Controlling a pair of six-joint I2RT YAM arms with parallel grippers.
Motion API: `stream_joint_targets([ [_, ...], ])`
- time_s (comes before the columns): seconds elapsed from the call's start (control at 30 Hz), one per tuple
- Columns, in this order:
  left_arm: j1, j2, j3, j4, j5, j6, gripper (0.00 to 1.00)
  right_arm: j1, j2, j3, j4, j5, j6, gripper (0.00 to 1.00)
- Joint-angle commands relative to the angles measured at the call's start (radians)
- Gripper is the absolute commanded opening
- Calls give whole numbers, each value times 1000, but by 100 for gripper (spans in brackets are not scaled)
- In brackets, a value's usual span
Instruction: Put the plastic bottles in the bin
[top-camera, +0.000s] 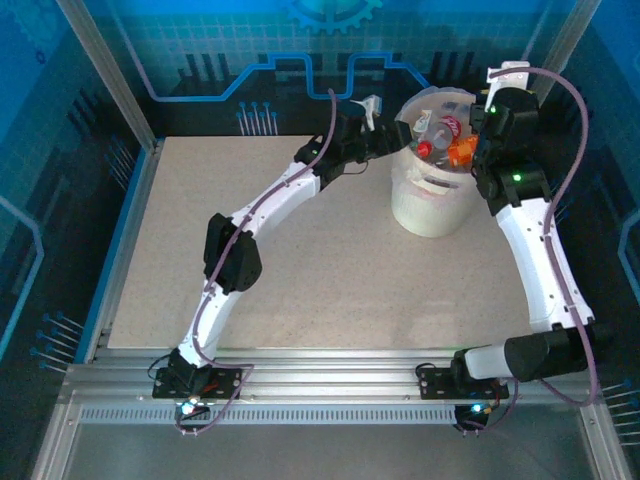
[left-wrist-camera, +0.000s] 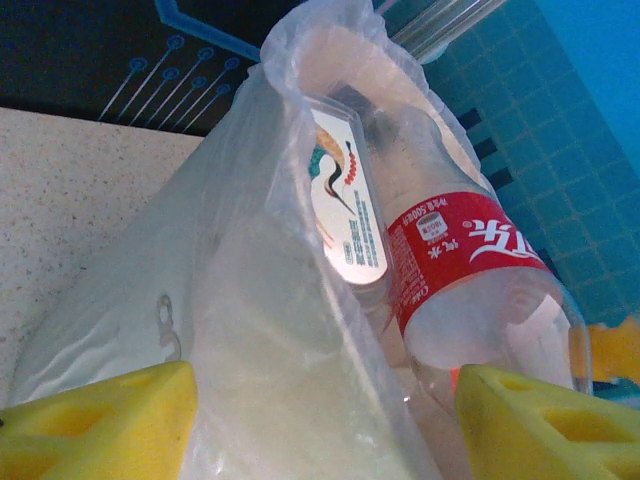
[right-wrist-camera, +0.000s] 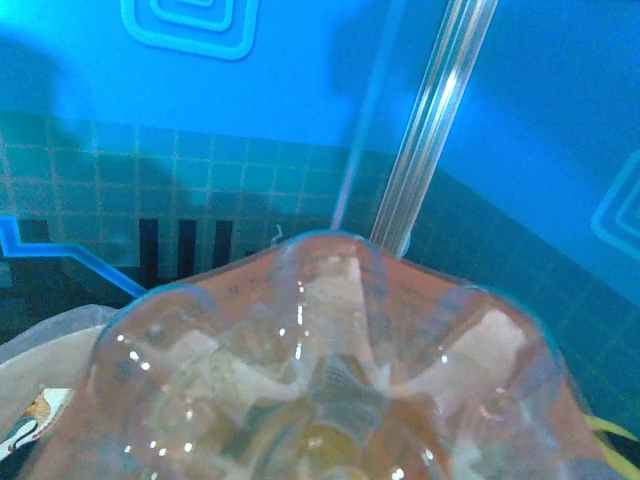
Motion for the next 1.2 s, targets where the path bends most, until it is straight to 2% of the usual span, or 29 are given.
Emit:
stream_joint_targets([
  [0.0,6,55,60,-61,-17,26,67,4,21,-5,88,62,-26,35],
  [0.17,15,78,97,-70,-18,28,56,7,36,18,55,117,-33,35],
  [0.37,30,86,125,-69,-30,38,52,19,-4,-34,24,106,-15,38],
  [0.67,60,137,232,-132,-26,42,50,65,-102,-231,140,96,-17,42],
  [1.0,94,134,235,-126,-16,15,50,76,-101,-214,-15,64,156,40],
  [1.17,97,118,227,-143,0,21,51,70,-16,-142,-126,183,170,39],
])
